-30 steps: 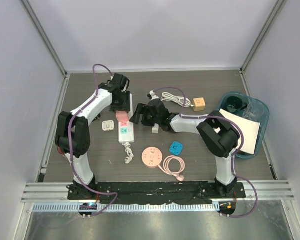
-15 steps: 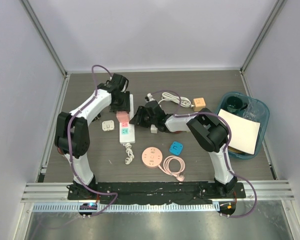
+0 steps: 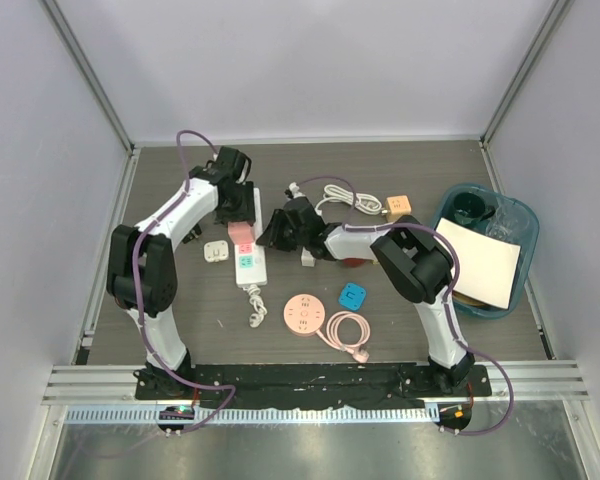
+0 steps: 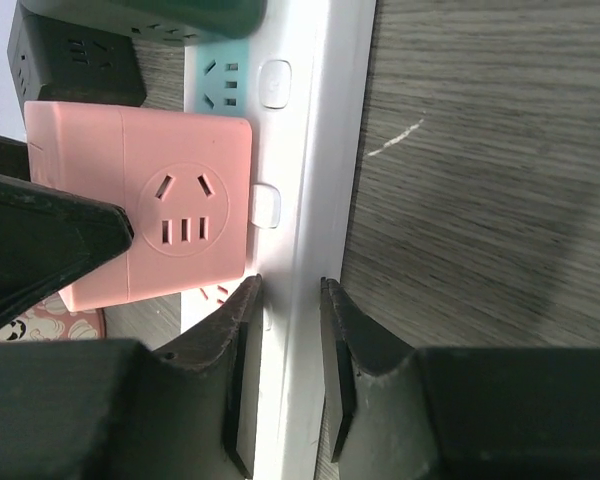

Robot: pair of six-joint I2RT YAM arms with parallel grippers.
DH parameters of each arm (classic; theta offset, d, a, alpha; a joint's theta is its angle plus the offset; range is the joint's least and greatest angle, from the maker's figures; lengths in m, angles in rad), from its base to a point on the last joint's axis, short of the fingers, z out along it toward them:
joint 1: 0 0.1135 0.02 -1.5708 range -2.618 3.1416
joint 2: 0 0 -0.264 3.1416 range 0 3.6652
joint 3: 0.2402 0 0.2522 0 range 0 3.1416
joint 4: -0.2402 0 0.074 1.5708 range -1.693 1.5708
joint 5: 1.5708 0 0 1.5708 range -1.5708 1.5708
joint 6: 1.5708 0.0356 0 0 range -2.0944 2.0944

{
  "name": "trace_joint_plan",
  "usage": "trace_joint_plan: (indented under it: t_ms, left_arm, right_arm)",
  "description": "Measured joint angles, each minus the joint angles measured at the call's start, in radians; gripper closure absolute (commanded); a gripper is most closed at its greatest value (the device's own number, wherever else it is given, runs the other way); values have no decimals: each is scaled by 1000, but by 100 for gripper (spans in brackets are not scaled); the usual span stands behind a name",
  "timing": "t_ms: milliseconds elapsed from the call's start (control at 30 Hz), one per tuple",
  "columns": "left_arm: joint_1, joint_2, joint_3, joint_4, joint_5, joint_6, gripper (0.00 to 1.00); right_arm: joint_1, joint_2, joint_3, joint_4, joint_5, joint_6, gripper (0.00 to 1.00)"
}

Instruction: Pull the plug off the socket

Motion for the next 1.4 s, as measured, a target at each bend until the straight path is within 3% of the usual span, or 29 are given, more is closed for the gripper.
trace_joint_plan:
  t_ms: [467, 767, 1067, 1400]
  left_arm:
    - [14, 0, 21, -30, -42, 1, 100]
    - [-4, -30, 134, -95, -27, -17, 100]
    - [-19, -68, 135, -101, -7, -29, 100]
    - [-20, -69, 158, -98, -1, -51, 100]
  right_arm:
    - [35, 49, 158, -172, 56, -49, 75]
    - [50, 79, 194, -164, 82, -56, 74]
    - [50, 50, 167, -163, 106, -64, 73]
    - [39, -61, 55, -217, 105, -120, 48]
